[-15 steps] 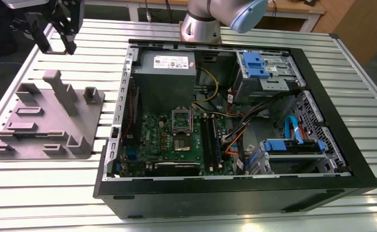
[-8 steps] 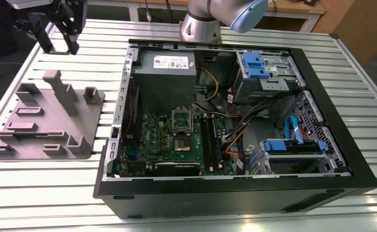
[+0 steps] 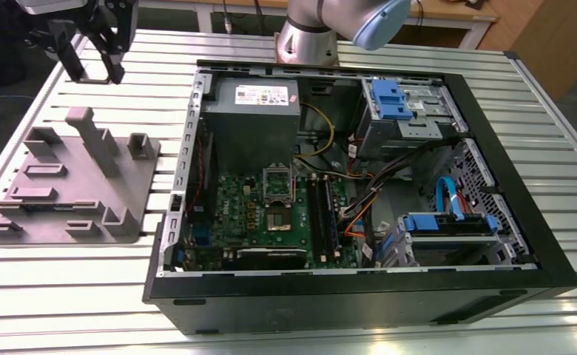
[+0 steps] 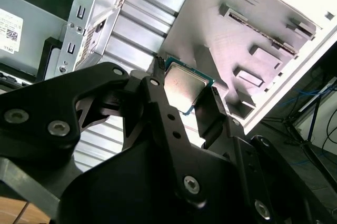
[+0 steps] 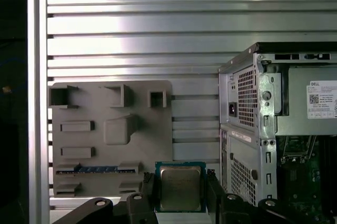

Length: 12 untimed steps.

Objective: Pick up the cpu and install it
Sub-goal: 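Pick up the cpu and move it towards the insertion slot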

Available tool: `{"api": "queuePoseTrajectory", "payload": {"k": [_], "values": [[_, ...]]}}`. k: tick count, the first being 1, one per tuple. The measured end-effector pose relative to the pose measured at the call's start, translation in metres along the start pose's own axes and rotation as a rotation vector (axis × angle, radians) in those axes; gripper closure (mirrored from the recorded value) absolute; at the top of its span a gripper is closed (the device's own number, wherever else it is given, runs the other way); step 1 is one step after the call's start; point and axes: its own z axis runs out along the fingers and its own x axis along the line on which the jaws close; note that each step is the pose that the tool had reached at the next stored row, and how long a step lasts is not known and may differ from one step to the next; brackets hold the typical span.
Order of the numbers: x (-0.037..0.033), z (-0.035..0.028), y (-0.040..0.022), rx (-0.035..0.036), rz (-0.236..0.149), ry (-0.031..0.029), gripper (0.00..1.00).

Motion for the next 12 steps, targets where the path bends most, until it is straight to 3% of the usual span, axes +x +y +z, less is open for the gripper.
{"api": "queuePoseTrajectory", "payload": {"k": [5,12], "values": [[-0.0025,0.0005,-0.0079,0.0000,0.000,0.0000,0.53],[-0.0104,0.0014,-0.0081,-0.0001,0.000,-0.0001,0.53]]}}
